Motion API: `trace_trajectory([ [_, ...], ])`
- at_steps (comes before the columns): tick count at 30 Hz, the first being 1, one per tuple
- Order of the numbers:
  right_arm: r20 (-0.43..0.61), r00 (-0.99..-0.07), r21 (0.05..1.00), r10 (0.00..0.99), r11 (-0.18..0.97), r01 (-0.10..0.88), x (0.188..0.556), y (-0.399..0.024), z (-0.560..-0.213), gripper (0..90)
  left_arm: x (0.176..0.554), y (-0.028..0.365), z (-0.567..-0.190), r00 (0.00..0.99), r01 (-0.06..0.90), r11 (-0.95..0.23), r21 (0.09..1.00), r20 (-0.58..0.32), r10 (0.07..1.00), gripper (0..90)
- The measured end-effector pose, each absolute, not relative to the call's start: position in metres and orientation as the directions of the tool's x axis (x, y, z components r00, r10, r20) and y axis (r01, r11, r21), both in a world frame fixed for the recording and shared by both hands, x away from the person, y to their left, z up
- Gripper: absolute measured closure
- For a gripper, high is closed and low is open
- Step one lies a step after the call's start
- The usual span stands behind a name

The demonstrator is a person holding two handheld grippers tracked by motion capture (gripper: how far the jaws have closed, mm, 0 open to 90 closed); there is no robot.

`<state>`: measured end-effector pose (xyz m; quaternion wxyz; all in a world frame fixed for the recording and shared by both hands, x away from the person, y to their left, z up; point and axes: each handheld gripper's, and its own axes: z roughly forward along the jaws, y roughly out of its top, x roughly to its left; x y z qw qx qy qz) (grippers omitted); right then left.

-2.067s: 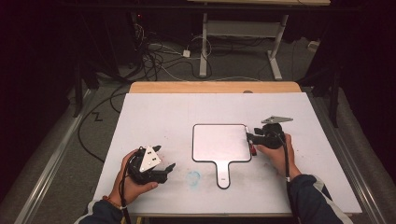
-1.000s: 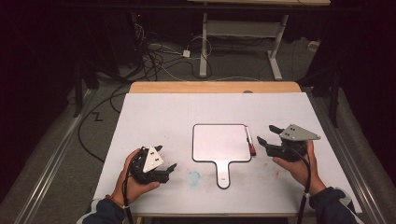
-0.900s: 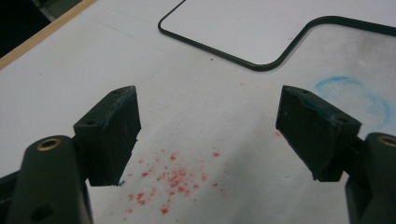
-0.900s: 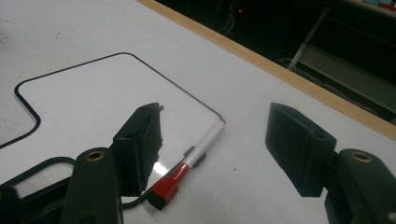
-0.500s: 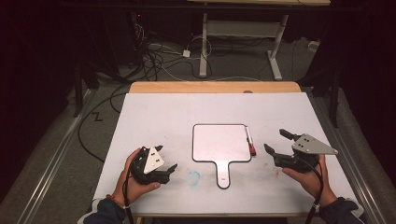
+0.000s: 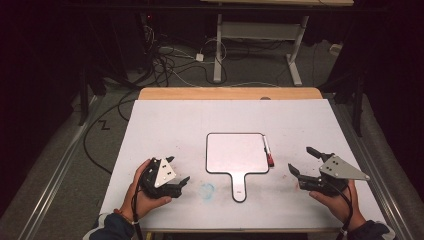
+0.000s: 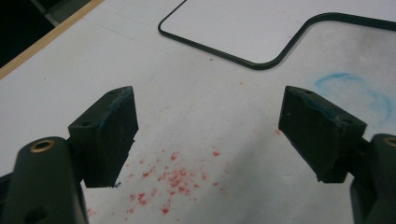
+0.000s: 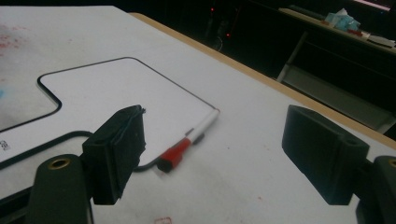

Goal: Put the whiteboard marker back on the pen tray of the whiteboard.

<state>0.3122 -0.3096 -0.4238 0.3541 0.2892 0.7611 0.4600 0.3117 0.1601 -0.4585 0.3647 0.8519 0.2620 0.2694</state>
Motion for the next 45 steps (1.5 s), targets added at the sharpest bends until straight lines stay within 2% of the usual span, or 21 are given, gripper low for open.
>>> trace_trajectory([
  [15, -0.266, -0.584, 0.885, 0.767, 0.434, 0.168, 0.294, -0.321, -0.456, 21.9, 0.308, 0.157, -0.461, 0.732, 0.231, -0.621, 0.749, 0.287, 0.618, 18.8],
  [45, -0.284, -0.577, 0.876, 0.766, 0.452, 0.169, 0.289, -0.317, -0.455, 20.1, 0.310, 0.151, -0.464, 0.758, 0.204, -0.648, 0.734, 0.300, 0.579, 18.7],
])
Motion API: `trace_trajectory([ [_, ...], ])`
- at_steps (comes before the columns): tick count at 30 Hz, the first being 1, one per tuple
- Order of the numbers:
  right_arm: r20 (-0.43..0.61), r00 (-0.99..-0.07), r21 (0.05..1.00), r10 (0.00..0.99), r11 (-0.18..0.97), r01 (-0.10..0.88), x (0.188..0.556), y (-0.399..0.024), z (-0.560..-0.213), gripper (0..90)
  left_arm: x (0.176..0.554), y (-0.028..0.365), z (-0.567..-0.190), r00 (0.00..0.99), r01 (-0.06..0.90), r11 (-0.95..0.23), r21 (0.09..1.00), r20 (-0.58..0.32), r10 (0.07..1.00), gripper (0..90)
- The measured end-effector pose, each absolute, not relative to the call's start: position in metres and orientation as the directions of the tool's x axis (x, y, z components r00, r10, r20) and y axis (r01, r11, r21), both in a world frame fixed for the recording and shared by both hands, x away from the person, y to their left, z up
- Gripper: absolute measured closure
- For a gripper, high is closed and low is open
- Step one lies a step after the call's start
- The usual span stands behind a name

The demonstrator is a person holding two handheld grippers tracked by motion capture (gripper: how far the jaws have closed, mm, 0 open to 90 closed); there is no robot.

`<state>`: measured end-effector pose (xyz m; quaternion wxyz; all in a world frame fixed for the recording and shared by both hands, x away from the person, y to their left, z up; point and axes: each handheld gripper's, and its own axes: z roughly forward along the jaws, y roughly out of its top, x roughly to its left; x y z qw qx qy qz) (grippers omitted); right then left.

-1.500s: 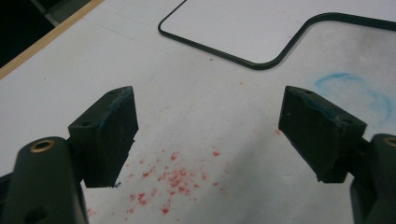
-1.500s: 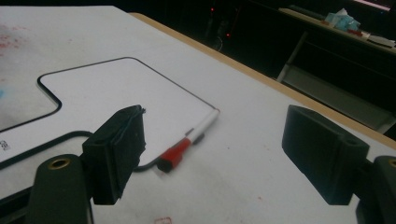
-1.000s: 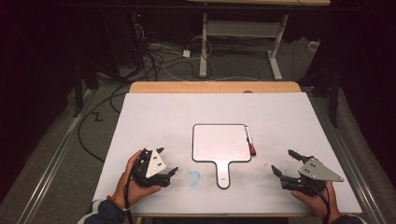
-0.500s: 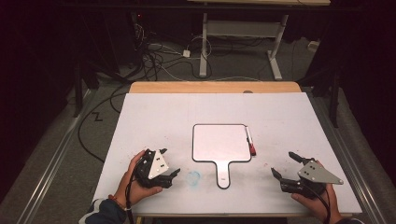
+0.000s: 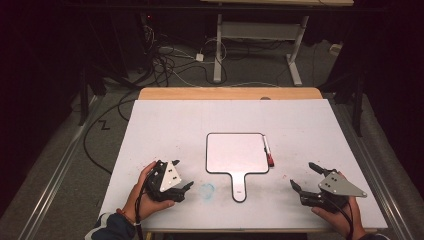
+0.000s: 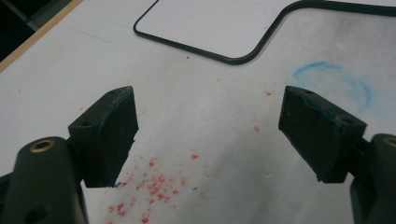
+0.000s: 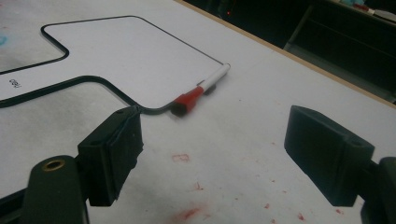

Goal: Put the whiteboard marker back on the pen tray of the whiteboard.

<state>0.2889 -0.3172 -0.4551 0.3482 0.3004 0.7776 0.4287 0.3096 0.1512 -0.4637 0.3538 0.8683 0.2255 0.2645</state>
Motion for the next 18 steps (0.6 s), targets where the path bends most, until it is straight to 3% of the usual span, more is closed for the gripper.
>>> trace_trajectory([
  [18, -0.301, -0.560, 0.879, 0.772, 0.452, 0.151, 0.2892, -0.3173, -0.4532, 20.6, 0.3129, 0.1497, -0.4647, 0.759, 0.210, -0.655, 0.725, 0.301, 0.577, 18.7],
])
